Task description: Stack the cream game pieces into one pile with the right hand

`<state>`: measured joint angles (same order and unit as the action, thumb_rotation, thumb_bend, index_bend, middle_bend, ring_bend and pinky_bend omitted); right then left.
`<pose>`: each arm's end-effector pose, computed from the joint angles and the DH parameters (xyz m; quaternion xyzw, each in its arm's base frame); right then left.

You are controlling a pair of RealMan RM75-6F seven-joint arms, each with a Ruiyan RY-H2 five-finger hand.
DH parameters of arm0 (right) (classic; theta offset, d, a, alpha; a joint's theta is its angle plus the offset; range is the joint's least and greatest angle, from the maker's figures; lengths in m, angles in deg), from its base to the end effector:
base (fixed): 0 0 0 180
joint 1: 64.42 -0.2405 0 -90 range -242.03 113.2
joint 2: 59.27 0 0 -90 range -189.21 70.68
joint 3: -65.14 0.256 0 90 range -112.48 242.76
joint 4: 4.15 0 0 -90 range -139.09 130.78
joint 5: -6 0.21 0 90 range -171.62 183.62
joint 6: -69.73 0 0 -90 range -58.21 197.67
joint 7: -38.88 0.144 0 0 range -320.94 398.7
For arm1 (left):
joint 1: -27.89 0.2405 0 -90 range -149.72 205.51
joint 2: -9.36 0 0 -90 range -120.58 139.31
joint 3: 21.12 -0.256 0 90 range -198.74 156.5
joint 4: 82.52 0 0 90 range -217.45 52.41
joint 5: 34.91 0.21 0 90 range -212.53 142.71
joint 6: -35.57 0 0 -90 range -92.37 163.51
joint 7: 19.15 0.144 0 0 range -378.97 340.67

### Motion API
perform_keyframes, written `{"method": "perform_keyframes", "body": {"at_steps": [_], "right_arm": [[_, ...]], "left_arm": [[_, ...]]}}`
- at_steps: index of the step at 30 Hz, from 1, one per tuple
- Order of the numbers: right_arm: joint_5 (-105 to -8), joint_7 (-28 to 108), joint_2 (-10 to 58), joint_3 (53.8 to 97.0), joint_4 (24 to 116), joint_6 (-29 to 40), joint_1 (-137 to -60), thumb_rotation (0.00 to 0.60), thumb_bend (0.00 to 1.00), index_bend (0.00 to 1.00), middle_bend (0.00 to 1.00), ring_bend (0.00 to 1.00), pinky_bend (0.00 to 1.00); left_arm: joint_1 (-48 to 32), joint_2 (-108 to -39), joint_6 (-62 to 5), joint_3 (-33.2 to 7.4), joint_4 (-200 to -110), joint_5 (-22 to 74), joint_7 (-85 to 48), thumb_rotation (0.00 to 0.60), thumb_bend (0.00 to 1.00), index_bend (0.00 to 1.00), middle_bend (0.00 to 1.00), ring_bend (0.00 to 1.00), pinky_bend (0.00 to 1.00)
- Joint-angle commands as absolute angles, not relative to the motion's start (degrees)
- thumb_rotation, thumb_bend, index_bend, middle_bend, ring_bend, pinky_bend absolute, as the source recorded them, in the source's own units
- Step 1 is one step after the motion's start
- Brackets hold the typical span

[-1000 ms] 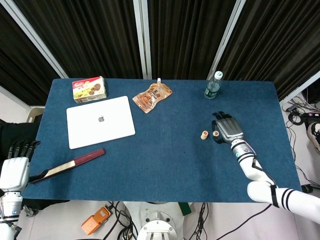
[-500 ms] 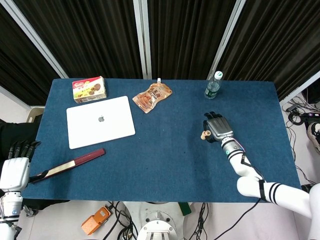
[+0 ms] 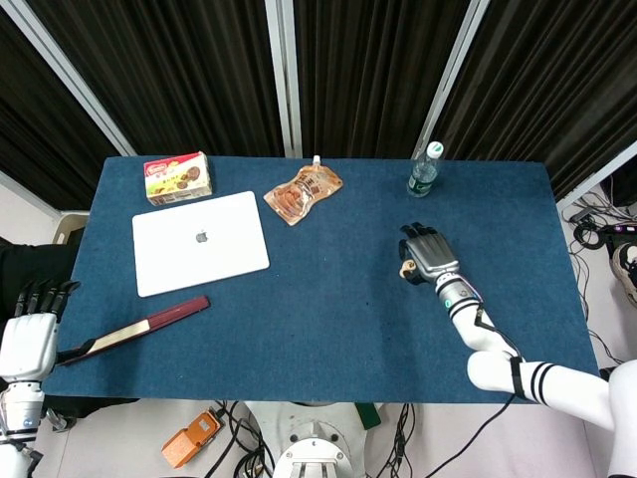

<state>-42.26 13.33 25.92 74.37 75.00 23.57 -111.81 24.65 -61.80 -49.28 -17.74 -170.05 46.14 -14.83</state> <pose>-0.1828 -0.3807 -0.0015 0.7474 -0.4041 0.2644 0.4564 -0.3320 0.1735 0.1319 -0.5675 -0.4051 -0.3546 0.6230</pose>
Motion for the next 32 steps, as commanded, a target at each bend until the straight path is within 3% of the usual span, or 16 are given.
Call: {"method": "perform_keyframes", "body": {"at_steps": [1,8,12,17,24,32], "right_arm": [[-42.6,13.4,25.7,74.2,75.5,23.2,-111.8,0.6,0.47,0.48,0.2,0.15,0.23],[-45.3,17.5,21.8,74.6,79.9,18.8,-108.6,0.6,0.47,0.44,0.2,0.15,0.23],[-48.2,20.0,17.7,74.3,83.6,13.6,-104.9,0.6,0.47,0.35,0.2,0.15,0.23],[-54.8,23.6,11.5,72.3,90.2,1.0,-96.4,0.6,0.46,0.18,0.19,0.12,0.23],[-63.9,31.7,5.2,67.7,95.8,-15.5,-83.1,0.6,0.28,0.01,0.1,0.03,0.16],[-70.2,37.5,2.1,64.2,96.1,-24.6,-73.1,0.6,0.27,0.01,0.09,0.01,0.13]], "left_arm": [[24.8,-61.8,-49.3,-17.8,-169.9,46.1,-15.1,0.6,0.0,0.17,0.16,0.09,0.03],[24.8,-61.9,-49.3,-17.8,-169.5,46.1,-15.6,0.6,0.0,0.17,0.16,0.09,0.03],[24.7,-62.1,-49.3,-17.7,-169.4,46.3,-15.9,0.6,0.0,0.17,0.16,0.09,0.03],[24.6,-62.1,-49.5,-17.5,-169.4,46.5,-16.1,0.6,0.0,0.17,0.16,0.09,0.03],[24.3,-62.0,-50.4,-17.1,-170.2,47.3,-15.9,0.6,0.0,0.17,0.16,0.09,0.03],[24.8,-61.1,-51.5,-17.2,-171.5,47.9,-15.3,0.6,0.0,0.17,0.16,0.09,0.03]]}}
